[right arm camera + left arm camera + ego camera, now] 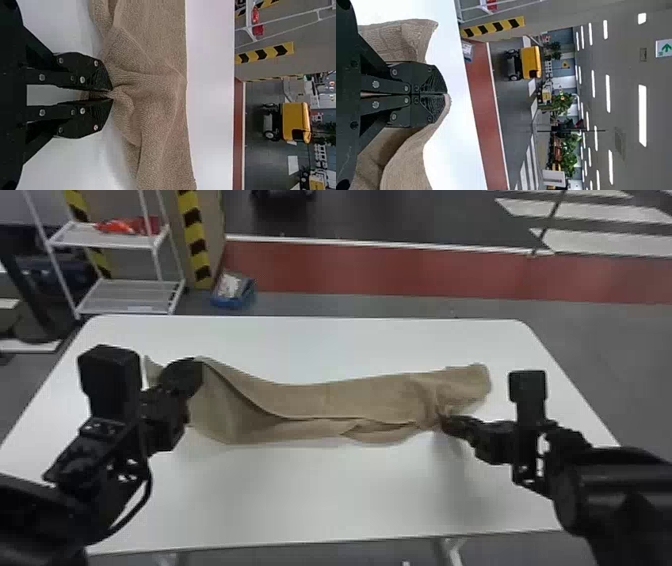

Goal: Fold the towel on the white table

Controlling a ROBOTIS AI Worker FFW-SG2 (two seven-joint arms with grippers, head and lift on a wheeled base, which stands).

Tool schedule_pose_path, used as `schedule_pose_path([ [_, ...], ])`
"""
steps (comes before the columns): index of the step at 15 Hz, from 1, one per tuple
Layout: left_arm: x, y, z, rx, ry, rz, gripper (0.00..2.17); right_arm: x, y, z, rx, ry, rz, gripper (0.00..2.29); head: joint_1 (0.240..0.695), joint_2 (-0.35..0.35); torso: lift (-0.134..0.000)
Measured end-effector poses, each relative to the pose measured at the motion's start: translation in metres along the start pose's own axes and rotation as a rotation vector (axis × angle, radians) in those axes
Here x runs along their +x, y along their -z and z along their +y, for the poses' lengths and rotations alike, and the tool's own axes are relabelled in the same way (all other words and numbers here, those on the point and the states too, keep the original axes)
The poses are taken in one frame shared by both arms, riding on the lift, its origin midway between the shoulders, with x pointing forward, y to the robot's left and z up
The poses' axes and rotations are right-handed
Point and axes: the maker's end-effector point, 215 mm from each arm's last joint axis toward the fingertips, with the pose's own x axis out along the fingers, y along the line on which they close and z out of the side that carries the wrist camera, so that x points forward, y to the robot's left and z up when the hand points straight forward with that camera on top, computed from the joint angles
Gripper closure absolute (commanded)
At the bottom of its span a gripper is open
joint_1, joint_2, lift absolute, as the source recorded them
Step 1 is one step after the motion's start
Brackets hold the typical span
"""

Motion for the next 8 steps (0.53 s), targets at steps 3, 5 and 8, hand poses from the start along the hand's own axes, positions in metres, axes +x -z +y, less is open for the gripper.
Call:
schedule_pose_path([
  [3,-0.002,-0.002,0.0,-0.001,-0.002,-0.004,1.89,-0.022,-0.024,0.014,0.016,-0.033,-0.056,1.71,0.695,-0.073,-0.12],
  [5,-0.004,-0.007,0.0,-0.002,-0.005,-0.015,1.89,-0.053,-0.046,0.024,0.044,-0.055,-0.101,1.71,0.695,-0.072,-0.12],
  [8,-0.009,-0.018,0.002,-0.002,-0.011,-0.043,1.89,-0.104,-0.07,0.034,0.076,-0.055,-0.116,1.7,0.695,-0.074,-0.12],
])
